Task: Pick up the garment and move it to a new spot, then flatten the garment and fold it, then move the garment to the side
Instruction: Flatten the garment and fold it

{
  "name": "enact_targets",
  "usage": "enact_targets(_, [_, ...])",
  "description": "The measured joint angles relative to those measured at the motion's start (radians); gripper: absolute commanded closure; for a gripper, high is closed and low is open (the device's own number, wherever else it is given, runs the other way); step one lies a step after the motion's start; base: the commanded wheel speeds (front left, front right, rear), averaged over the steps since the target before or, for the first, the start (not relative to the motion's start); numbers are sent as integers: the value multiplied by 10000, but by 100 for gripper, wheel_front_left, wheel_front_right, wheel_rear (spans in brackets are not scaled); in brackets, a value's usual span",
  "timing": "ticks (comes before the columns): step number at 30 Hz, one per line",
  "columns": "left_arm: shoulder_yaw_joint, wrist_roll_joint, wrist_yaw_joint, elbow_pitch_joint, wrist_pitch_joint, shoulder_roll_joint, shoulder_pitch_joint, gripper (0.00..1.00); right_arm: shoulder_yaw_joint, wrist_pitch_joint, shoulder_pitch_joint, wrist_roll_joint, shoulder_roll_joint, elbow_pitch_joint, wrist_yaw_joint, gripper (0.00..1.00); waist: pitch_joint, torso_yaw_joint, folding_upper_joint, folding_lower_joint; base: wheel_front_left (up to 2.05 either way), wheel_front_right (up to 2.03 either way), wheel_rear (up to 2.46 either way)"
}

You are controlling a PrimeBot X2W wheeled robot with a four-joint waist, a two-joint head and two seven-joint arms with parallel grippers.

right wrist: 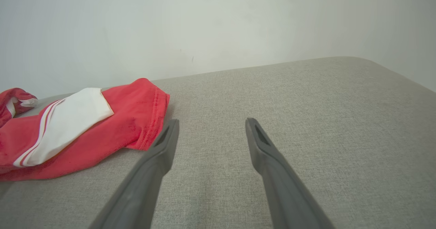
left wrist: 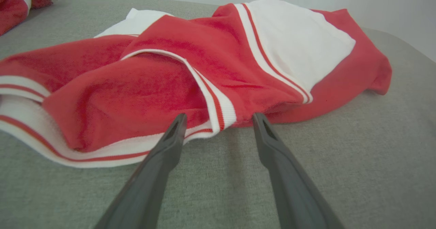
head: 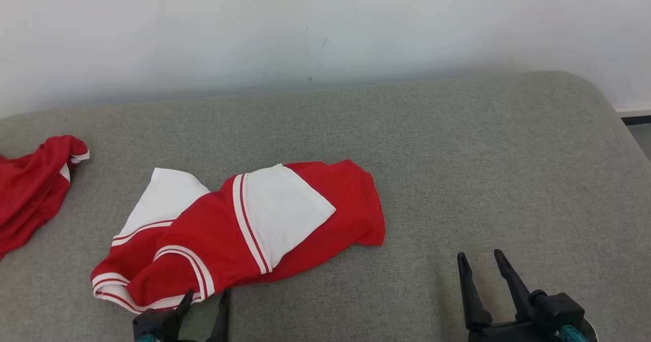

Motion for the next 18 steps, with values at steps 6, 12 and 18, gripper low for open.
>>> enact_targets(6, [-19, -12, -257, 510, -449, -121, -581, 100, -198, 0, -55, -35, -4, -6, 0, 0, 67, -27, 0, 0, 0, 0, 0])
enact_targets(12, [249, -19, -244, 224, -619, 196, -636, 100, -207, 0, 145, 73, 2, 56, 0, 0, -62, 360, 0, 0, 0, 0, 0])
enact_targets(18, [658, -378, 119, -1066, -107, 717, 56, 100, -232, 2, 164, 197, 0, 81, 0, 0, -250, 871, 0, 0, 0, 0, 0])
